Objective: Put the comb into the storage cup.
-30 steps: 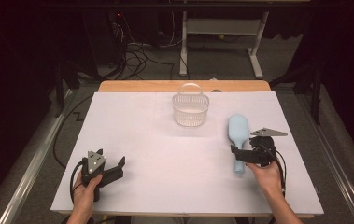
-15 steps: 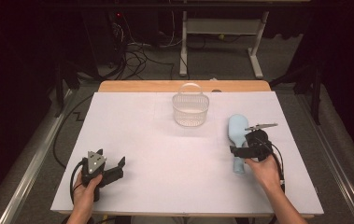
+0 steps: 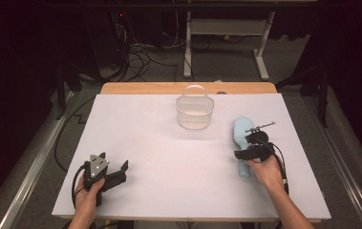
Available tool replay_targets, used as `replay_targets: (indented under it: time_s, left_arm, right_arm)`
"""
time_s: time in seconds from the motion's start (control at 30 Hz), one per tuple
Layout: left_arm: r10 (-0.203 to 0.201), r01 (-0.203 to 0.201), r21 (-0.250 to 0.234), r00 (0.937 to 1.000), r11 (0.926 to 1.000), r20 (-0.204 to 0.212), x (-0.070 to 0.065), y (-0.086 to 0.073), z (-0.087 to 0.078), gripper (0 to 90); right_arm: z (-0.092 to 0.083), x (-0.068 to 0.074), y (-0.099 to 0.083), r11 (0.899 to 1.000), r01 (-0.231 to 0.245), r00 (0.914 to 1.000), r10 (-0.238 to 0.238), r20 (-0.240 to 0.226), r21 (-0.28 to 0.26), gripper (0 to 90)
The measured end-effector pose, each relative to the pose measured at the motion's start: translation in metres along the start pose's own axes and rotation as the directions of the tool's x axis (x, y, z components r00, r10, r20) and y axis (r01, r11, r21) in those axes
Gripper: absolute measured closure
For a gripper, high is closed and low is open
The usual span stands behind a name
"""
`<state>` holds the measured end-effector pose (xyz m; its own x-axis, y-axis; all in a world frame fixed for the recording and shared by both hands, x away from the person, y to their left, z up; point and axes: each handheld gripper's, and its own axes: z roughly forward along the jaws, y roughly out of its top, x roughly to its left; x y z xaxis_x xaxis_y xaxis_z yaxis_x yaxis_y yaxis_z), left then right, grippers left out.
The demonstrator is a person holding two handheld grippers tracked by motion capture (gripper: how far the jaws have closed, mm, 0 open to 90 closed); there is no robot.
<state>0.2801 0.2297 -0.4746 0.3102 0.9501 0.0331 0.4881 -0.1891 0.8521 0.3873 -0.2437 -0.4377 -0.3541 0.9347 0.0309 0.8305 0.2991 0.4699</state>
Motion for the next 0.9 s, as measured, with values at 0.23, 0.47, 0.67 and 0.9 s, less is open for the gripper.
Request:
replay_targets:
  time_s: [0.23, 0.47, 0.67, 0.9]
  left_arm:
    - [0.010, -0.010, 0.005, 1.0000, 0.9999, 0.002, -0.0017, -0.0004, 0.0010, 15.5]
    - [0.021, -0.021, 0.004, 0.9998, 0.9998, 0.000, -0.0042, 0.0001, 0.0011, 15.5]
    - [0.018, -0.018, 0.003, 0.9998, 0.9998, -0.007, -0.0039, 0.0001, 0.0008, 15.3]
    - [-0.009, 0.008, -0.008, 0.9994, 0.9999, -0.034, -0.0018, 0.0002, 0.0001, 14.9]
  right_arm:
    - [0.0039, -0.0010, 0.0034, 1.000, -0.004, 0.9999, 0.003, 0.011, 0.015, 42.4]
    - [0.0072, -0.0026, 0.0054, 0.999, -0.013, 0.9999, 0.013, 0.007, 0.032, 49.6]
    - [0.0064, -0.0046, 0.0064, 0.999, -0.002, 0.9997, 0.001, 0.024, 0.044, 58.7]
    - [0.0062, -0.0056, 0.0083, 0.998, 0.016, 0.9991, -0.018, 0.037, 0.065, 65.3]
